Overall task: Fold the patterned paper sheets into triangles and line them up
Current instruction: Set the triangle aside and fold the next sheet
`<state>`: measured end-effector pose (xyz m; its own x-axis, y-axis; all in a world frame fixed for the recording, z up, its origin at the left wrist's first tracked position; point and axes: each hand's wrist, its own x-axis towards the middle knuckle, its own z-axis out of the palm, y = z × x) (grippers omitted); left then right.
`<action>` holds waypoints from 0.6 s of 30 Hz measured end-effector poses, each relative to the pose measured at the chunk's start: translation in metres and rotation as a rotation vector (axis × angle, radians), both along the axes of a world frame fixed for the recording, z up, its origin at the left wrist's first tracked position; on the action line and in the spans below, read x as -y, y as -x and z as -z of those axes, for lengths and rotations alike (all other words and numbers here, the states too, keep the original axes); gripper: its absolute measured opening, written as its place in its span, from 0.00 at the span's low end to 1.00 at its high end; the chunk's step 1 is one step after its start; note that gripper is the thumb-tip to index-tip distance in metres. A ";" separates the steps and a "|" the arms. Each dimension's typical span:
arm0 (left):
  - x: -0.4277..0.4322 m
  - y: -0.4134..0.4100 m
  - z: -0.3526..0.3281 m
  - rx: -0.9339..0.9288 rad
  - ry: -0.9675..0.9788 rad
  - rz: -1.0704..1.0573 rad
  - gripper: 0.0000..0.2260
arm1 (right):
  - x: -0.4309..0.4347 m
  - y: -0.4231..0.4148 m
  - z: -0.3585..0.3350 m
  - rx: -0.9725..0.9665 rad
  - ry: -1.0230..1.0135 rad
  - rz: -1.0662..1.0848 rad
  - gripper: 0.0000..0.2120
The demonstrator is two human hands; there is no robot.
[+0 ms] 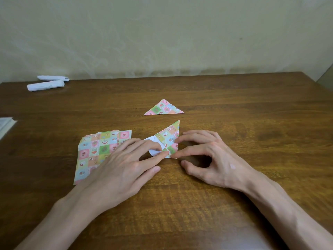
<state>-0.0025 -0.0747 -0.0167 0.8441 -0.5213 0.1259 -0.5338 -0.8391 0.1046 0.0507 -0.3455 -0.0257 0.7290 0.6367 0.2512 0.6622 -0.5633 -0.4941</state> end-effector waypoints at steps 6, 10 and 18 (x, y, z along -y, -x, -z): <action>0.000 0.001 -0.001 -0.010 -0.030 -0.010 0.21 | -0.001 0.001 0.000 0.004 -0.002 0.008 0.15; -0.001 0.001 -0.001 -0.020 -0.053 -0.013 0.21 | -0.001 0.001 0.000 -0.001 -0.008 0.014 0.15; -0.001 -0.001 -0.003 -0.044 -0.060 -0.013 0.21 | -0.001 0.002 0.000 -0.007 0.005 0.022 0.16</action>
